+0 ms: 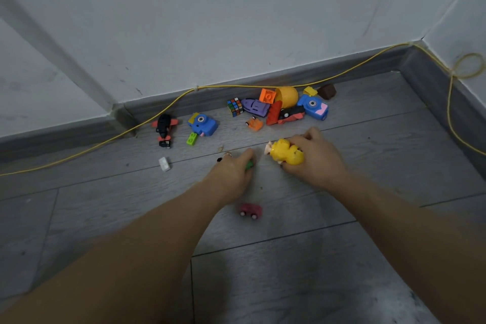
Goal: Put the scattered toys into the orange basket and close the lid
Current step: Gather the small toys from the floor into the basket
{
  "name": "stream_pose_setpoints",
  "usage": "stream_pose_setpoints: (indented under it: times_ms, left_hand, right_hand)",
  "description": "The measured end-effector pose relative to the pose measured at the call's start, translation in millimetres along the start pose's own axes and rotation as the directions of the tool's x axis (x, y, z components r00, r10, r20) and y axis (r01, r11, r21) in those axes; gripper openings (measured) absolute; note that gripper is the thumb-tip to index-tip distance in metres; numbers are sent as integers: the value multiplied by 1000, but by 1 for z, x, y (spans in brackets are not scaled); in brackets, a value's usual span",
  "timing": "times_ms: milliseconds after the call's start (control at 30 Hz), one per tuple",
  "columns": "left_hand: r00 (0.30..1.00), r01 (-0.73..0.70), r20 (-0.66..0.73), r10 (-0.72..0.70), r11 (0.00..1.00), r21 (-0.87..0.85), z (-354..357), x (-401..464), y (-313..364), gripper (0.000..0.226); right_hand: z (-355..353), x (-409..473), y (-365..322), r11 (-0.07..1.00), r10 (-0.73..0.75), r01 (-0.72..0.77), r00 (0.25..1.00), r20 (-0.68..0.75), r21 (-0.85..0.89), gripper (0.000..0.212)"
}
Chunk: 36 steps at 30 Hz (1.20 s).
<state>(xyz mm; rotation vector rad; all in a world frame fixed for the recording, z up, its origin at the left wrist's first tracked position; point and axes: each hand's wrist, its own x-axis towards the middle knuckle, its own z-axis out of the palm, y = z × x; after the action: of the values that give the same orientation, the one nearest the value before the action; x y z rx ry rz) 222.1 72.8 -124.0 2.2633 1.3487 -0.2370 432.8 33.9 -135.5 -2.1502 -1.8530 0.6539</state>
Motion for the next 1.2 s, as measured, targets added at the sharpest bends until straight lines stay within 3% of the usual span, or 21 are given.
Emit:
stream_pose_setpoints:
  times_ms: [100, 267, 500, 667, 833, 1033, 1133, 1200]
  left_hand:
    - [1000, -30, -13, 28, 991, -128, 1, -6, 3, 20]
    - [993, -99, 53, 104, 990, -96, -4, -16, 8, 19]
    - [970, -145, 185, 160, 985, -92, -11, -39, 11, 10]
    - [928, -243, 329, 175, 954, 176, -7, -64, 18, 36]
    - [951, -271, 238, 198, 904, 332, 8, -80, 20, 43]
    - [963, -239, 221, 155, 869, 433, 22, -87, 26, 56]
    - [973, -196, 197, 122, 886, 421, 26, -84, 27, 52]
    - [978, -143, 193, 79, 927, 347, 23, -81, 28, 48]
  right_hand:
    - [0, -6, -1, 998, 24, -23, 1000, -13, 60, 41]
    - [-9, -13, 2, 965, 138, -125, 990, -41, 232, 32]
    - [-9, -35, -8, 931, 170, -141, 984, -58, 337, 31]
    - [-9, -55, -25, 747, 303, -280, 951, 66, 602, 28]
    - [-7, -71, -43, 548, 339, -367, 919, 201, 752, 25]
    - [-1, -84, -55, 394, 294, -412, 904, 311, 822, 22]
    - [0, -86, -54, 363, 294, -431, 894, 337, 826, 24]
    - [0, -85, -49, 423, 328, -416, 898, 292, 805, 24]
